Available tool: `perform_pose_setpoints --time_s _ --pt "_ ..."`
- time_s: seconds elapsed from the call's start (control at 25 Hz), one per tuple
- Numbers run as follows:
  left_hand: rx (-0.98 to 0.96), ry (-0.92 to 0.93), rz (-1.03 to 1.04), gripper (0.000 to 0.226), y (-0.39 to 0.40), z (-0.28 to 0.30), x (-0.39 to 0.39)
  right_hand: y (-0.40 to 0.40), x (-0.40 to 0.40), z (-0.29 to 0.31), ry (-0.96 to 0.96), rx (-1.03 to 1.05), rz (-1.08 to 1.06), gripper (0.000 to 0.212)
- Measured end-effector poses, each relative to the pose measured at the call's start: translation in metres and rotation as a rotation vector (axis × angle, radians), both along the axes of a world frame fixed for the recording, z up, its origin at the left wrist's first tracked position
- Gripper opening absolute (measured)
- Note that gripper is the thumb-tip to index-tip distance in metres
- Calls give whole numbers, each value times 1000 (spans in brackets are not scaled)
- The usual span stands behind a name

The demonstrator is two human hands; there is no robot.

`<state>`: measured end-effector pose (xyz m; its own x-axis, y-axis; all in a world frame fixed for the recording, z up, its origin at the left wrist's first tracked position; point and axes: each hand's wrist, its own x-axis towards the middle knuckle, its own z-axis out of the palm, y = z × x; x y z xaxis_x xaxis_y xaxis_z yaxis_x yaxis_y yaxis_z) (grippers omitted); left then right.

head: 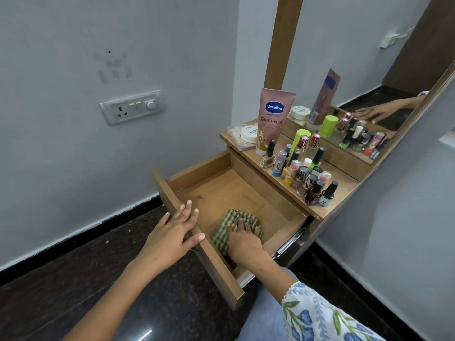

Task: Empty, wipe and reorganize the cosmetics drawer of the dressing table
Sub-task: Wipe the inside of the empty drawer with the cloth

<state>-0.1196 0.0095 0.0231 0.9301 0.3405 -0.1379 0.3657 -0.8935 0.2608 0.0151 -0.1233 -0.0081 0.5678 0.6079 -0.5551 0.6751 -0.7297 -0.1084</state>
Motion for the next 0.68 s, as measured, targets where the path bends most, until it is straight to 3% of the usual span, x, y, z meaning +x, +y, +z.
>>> perform_pose_setpoints --time_s 0.16,0.36,0.56,0.68 --pt "5 -5 6 69 1 -1 1 15 43 -9 -51 -34 60 76" --pt "25 -5 12 70 -1 -1 -1 21 81 -5 -170 -41 -17 69" --pt "37 -10 14 70 -2 -1 -2 7 46 0 -329 -67 -60 53" --pt "49 2 13 69 -3 -1 -1 -10 20 5 -241 -21 3 35"
